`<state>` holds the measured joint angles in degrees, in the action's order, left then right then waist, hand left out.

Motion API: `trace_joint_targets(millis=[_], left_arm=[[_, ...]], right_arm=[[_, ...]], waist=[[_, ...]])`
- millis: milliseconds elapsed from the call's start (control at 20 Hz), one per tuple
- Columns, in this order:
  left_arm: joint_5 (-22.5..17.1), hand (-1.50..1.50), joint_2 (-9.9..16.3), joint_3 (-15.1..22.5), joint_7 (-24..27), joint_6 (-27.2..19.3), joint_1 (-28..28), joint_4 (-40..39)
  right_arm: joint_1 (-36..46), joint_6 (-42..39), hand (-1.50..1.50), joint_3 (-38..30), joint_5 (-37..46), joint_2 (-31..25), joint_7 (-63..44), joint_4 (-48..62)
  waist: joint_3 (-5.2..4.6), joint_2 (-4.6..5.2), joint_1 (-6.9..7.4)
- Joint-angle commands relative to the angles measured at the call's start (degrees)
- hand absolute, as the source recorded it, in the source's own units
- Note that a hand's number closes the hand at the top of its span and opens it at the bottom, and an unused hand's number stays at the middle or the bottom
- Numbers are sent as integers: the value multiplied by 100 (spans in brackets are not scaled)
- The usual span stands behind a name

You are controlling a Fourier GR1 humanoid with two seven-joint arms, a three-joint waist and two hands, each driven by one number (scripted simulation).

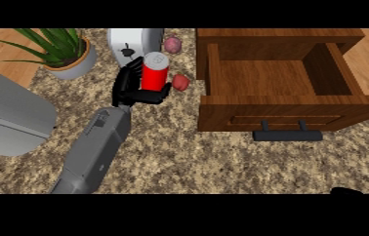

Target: Pick up the can, place it into the drawer and close the drawer

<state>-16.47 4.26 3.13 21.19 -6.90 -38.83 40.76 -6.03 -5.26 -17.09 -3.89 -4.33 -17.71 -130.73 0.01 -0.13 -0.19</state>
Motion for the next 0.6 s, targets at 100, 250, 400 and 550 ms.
trace_joint_targets(millis=[100,250,400,550], left_arm=[[233,150,-144,299,-1216,-579,-348,1191],[246,150,-360,286,-1586,-633,-839,1072],[295,150,-172,183,-2350,-938,-1380,1434],[377,150,-417,433,-2638,-1345,-1771,1485]], right_arm=[[118,54,-150,-213,-180,-159,-320,-215],[120,-54,-150,-197,-69,-76,256,411],[73,-95,-150,-310,-258,-140,125,173],[142,-52,-150,-309,-243,-210,-107,54]], waist=[[1,-15,29],[1,10,-12],[2,4,-26],[1,6,-50]])
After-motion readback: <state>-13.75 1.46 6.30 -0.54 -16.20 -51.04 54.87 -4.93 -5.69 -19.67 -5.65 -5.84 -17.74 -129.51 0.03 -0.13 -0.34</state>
